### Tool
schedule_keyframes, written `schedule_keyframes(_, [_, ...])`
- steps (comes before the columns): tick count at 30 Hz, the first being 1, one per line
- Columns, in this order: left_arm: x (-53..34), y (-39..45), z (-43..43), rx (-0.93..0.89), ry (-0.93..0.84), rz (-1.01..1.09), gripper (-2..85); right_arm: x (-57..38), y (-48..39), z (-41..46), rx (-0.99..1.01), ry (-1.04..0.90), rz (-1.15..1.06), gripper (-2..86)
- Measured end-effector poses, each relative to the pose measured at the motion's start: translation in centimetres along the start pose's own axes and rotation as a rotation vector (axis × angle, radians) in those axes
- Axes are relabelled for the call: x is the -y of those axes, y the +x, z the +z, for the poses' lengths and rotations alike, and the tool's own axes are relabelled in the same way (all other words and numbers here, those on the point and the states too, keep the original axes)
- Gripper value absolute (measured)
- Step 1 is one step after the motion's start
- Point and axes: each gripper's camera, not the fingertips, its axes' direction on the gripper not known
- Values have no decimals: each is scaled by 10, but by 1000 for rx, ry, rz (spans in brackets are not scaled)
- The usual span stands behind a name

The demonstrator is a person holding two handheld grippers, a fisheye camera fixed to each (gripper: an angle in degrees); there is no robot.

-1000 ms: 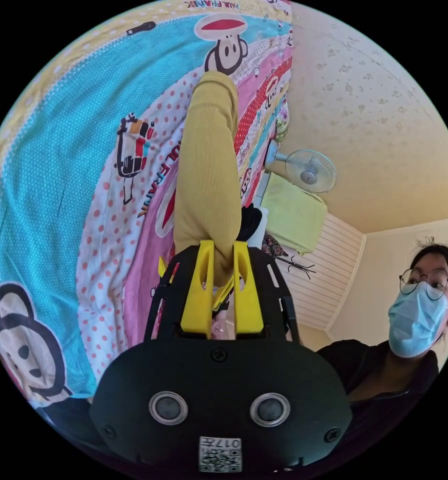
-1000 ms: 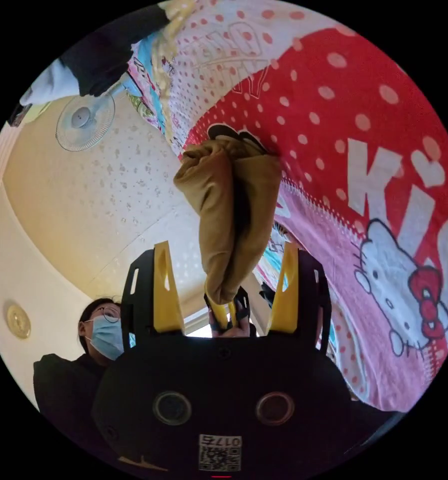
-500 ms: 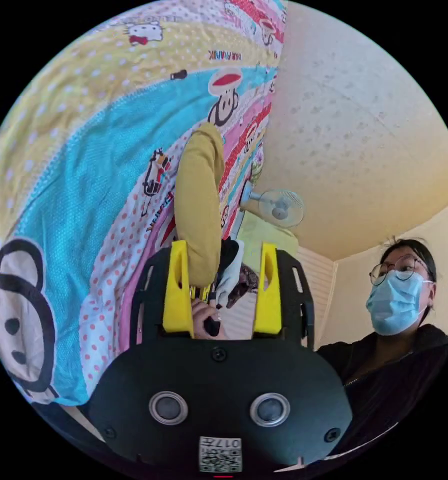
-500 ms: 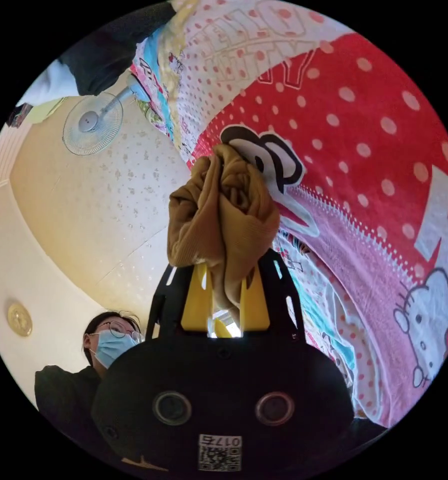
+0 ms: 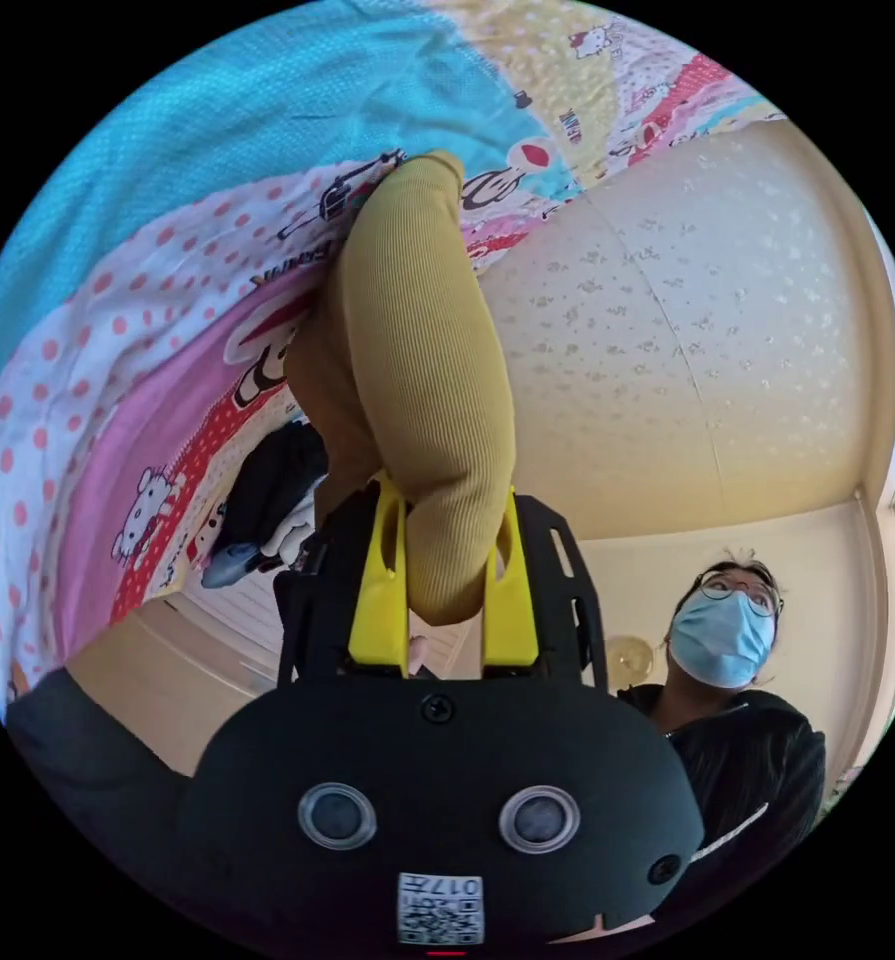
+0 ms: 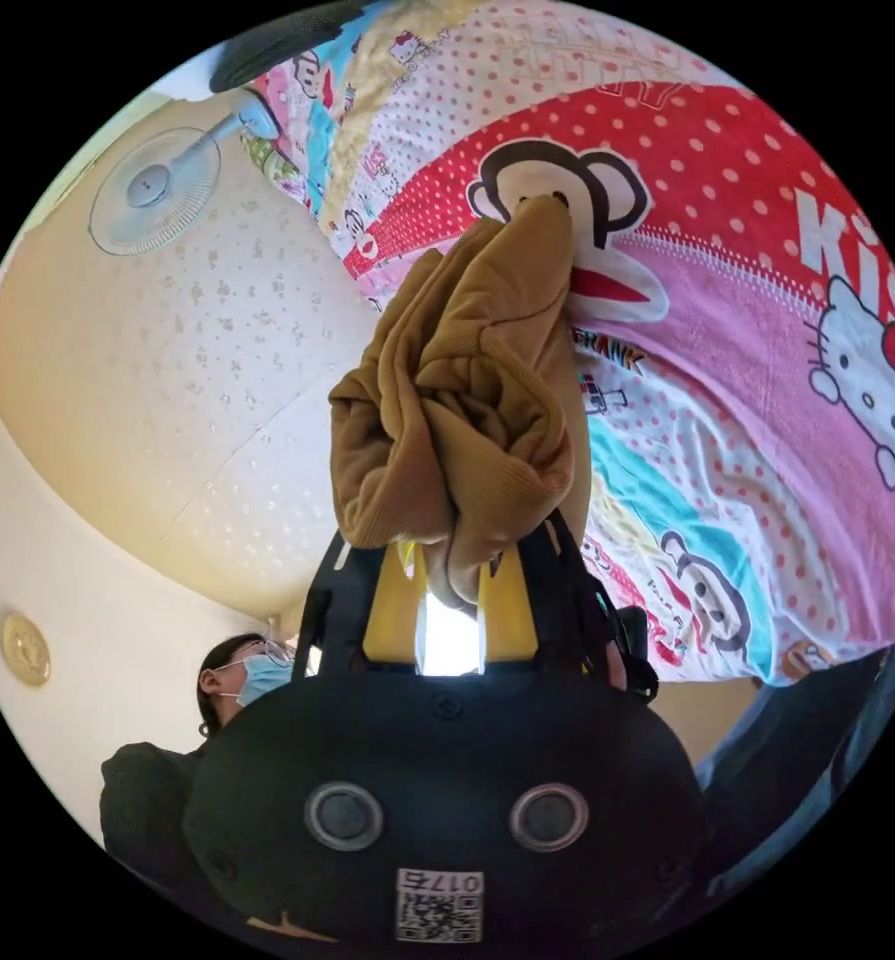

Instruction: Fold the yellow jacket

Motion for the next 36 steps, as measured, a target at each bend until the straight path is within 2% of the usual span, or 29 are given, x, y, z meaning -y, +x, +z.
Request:
schedule_keyframes(2, [-15, 19, -18, 31, 5, -18, 102, -14, -18, 10, -117, -62, 4, 64])
schedule_keyframes(7, [-58, 90, -82, 67, 25, -54, 95, -56, -26, 51, -211, -202, 70, 63])
schedule_keyframes(11, [-78, 168, -144, -78, 128, -26, 94, -101, -20, 133, -173, -310, 144, 62])
schedule_keyframes(15, [-74, 292, -202, -122, 200, 222, 93, -135, -30, 245, -138, -513, 116, 62])
schedule_keyframes(20, [-82, 454, -278, -140, 270, 616, 91, -221, -55, 443, -12, -949, 14, 63])
schedule_keyframes(22, [-90, 515, -308, -98, 299, 774, 90, -256, -61, 506, 33, -1108, -51, 64])
schedule_keyframes(24, [-100, 581, -345, 45, 366, 992, 91, -283, -62, 562, 74, -1238, -120, 66])
schedule_keyframes(26, [-93, 608, -371, 112, 430, 1065, 94, -303, -50, 624, 112, -1332, -241, 69])
schedule_keyframes(29, [-52, 602, -422, 241, 609, 1117, 101, -296, 3, 685, 79, -1407, -331, 82])
schedule_keyframes(31, [-9, 560, -460, 286, 767, 1007, 113, -271, 57, 708, -49, -1440, -315, 99])
schedule_keyframes(33, [59, 467, -505, 309, 896, 734, 129, -232, 112, 705, -265, -1429, -289, 128])
schedule_keyframes(35, [101, 380, -527, 383, 853, 529, 116, -172, 155, 659, -553, -1364, -175, 137])
schedule_keyframes(36, [112, 319, -535, 398, 795, 355, 100, -159, 154, 643, -574, -1345, -184, 129])
